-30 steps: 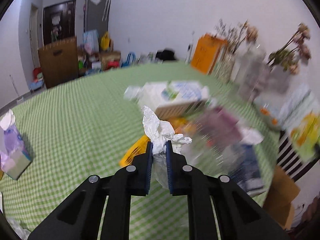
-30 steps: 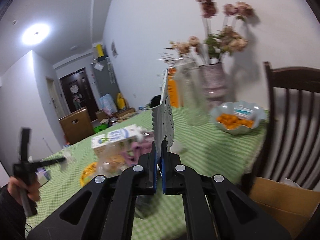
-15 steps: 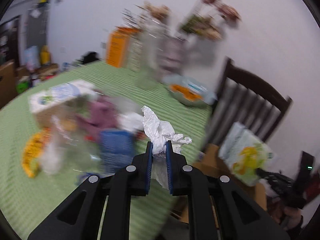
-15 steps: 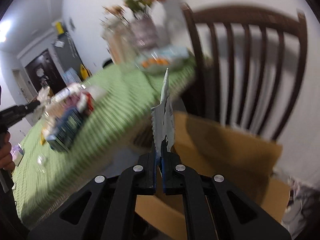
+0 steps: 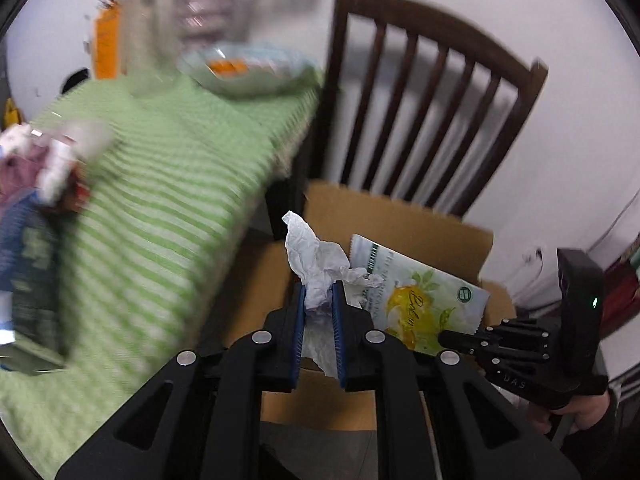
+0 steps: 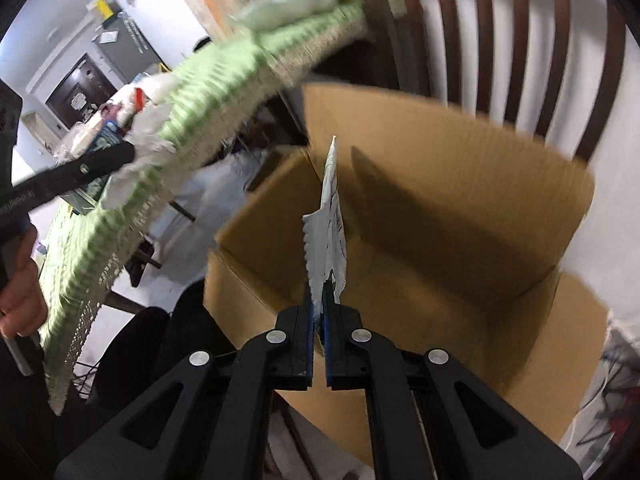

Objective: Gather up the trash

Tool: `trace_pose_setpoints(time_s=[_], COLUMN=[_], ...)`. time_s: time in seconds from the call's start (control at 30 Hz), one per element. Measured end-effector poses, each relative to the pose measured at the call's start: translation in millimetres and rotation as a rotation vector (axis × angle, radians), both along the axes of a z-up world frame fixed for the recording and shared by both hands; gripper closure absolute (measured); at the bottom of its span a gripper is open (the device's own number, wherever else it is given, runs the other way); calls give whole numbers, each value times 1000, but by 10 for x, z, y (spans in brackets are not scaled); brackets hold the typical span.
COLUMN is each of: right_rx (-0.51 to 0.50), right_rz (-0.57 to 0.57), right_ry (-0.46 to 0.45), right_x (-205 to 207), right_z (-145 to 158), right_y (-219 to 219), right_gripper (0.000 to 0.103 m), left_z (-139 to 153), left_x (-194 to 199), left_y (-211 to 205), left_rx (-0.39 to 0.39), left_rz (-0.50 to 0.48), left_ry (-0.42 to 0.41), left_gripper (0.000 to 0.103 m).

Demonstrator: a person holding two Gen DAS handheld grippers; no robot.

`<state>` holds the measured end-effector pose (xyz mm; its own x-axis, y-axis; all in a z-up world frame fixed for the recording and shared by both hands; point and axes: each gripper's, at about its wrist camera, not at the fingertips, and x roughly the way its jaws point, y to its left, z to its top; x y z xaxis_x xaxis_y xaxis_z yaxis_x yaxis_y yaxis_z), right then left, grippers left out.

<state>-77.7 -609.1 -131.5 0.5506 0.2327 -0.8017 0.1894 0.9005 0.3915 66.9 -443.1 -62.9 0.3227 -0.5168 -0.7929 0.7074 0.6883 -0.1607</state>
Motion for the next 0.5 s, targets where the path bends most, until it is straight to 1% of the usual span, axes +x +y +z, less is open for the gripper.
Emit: trace_pose_setpoints(time_s=[0.1, 0.13, 0.17, 0.2, 0.23, 0.27, 0.33, 0.43, 0.47, 0.5], right_rx=[103, 131, 147, 155, 143, 119, 49, -12, -22, -31], right_rz=[-11, -37, -63, -99, -159, -194, -246, -271, -276, -281], right_ry=[42, 52, 68, 88, 107, 116, 137, 136, 132, 126], right_x=[-29, -41, -34, -42, -73, -92, -134, -188, -203, -216], right_z=[-226, -288, -335, -389, -438, -447, -421, -336, -305, -276], right_y=[-137, -201, -252, -317, -405, -451, -520, -563, -565, -570], right_gripper=[95, 93, 80, 54, 45, 43, 43, 43, 43, 43], left_z=[-370, -501, -635, -710, -844, -948, -1115, -1291, -1325, -1346], left_x=[36, 59, 86, 105, 141, 172, 221, 258, 274, 293], left_y=[-265, -340, -423, -470, -542, -597, -671, -761, -787, -814], left_rx=[73, 107, 132, 146, 170, 186, 202, 233, 236, 239], left_rz=[-36, -37, -47, -49, -45, -40, -38, -47, -45, -37], left_ry=[50, 59, 71, 80, 93, 104, 132, 136, 134, 133], left_gripper=[92, 92, 92, 92, 91, 90, 90, 89, 81, 64])
